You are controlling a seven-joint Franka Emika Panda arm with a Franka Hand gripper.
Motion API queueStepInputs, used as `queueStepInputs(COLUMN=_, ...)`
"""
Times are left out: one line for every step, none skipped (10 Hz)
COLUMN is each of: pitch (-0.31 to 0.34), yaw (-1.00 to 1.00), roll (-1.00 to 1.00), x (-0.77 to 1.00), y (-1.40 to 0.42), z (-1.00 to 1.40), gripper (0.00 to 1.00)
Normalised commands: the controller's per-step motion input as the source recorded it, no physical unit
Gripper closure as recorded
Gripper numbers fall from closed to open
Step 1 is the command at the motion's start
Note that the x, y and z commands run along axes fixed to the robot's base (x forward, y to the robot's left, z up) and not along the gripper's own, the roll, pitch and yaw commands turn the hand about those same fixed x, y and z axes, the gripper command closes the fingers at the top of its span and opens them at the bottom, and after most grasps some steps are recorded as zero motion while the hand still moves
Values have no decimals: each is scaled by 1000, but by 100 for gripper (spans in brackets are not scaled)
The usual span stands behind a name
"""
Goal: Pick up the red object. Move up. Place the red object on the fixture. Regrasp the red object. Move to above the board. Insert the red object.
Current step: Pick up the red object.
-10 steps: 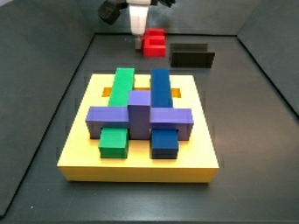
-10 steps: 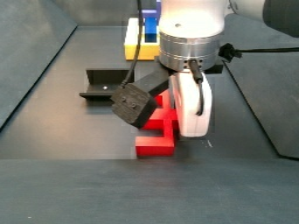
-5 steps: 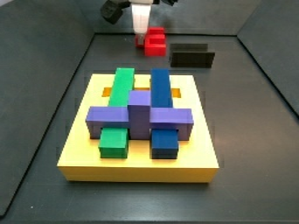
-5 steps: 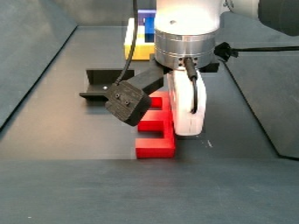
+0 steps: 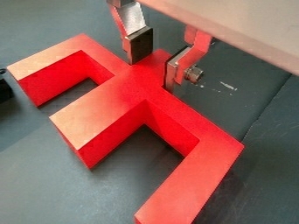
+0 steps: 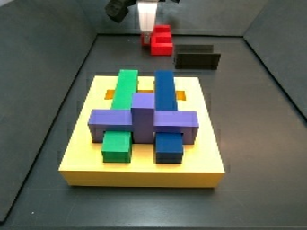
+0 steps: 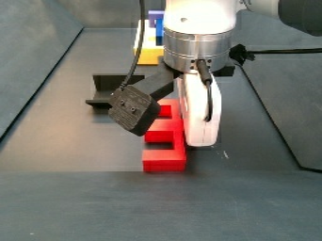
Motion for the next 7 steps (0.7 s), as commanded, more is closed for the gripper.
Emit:
queueStepInputs(pitch=0, yaw=0, roll=0, x=0, y=0, z=0, gripper=100)
queueStepInputs(pitch=0, yaw=0, roll=0, x=0, y=0, z=0, gripper=100)
queueStepInputs(pitch=0, yaw=0, roll=0, x=0, y=0, z=0, gripper=100)
queueStepInputs(pitch=0, yaw=0, roll=0, x=0, y=0, z=0, gripper=100)
queueStepInputs(pitch=0, yaw=0, roll=0, x=0, y=0, z=0, gripper=100)
queueStepInputs(pitch=0, yaw=0, roll=0, x=0, y=0, z=0, gripper=100)
queueStepInputs(pitch=0, yaw=0, roll=0, x=0, y=0, z=0, gripper=100)
